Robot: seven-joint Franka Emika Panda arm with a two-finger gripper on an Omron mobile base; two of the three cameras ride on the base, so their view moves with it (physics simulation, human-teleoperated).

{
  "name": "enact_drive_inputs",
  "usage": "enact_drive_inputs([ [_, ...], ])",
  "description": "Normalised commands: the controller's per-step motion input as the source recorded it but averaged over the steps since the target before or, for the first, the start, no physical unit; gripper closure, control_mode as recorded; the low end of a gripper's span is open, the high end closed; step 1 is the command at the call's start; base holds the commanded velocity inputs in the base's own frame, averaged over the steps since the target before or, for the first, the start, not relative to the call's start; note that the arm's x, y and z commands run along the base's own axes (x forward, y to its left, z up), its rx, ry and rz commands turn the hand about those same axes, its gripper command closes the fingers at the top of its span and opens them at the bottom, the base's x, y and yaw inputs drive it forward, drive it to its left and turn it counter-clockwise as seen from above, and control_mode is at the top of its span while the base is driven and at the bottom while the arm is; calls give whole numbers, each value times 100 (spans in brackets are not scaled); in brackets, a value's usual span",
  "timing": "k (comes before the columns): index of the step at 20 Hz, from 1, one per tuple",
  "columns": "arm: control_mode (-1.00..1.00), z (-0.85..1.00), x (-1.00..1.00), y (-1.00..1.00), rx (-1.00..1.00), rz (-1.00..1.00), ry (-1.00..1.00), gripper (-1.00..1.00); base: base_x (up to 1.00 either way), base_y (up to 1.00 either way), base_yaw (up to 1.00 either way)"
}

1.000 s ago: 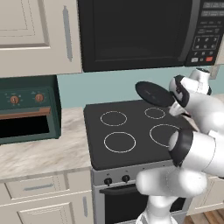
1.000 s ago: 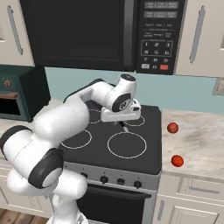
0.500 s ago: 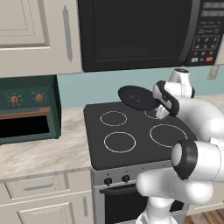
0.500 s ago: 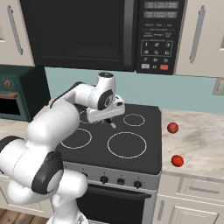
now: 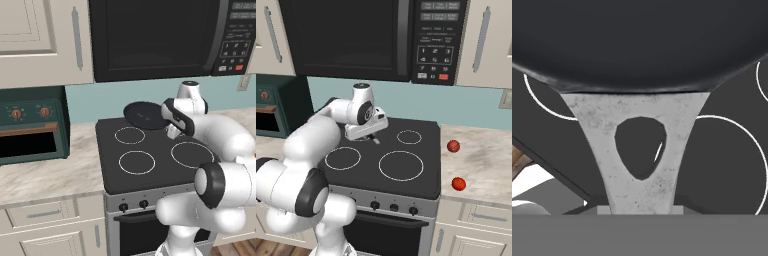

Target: Place the pan on the rear left burner on the stove. Then place the tomato and the onion in the pan and turn on the rear left burner.

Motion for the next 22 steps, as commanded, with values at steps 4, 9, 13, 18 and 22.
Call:
enact_drive_inputs([
  [4,-100,-20,22,15,0,1,0,100,0,0,0],
  [9,-100,-19,27,10,0,1,0,100,0,0,0],
  [13,-100,-17,28,7,0,0,1,100,0,0,0],
  [18,-100,-22,28,7,0,0,2,100,0,0,0],
  [22,-100,-20,29,5,0,0,2,100,0,0,0],
])
